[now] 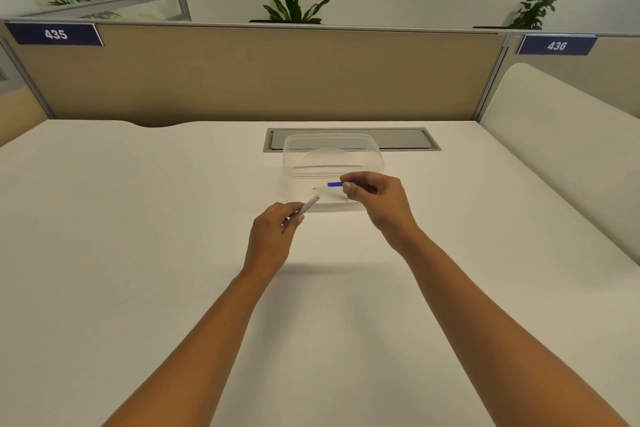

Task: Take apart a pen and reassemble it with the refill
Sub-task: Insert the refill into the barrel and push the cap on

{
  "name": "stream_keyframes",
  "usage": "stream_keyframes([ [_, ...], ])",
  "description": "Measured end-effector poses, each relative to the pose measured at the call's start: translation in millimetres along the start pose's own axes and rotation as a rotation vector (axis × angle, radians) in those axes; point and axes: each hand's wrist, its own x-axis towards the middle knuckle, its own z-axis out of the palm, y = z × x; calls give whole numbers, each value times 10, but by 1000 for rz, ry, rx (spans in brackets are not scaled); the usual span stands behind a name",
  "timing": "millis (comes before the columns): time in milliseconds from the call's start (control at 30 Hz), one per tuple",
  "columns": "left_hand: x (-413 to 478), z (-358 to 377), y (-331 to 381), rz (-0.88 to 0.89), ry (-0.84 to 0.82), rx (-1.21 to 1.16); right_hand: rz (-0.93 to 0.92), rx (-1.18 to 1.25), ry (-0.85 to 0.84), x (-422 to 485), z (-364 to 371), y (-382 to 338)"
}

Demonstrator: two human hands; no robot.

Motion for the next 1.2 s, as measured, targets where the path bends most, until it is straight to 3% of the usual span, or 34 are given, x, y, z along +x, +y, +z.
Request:
stream_keyframes([
  [1200, 18, -42, 34, 87, -68, 16, -113, -345, -224, 38, 18, -178],
])
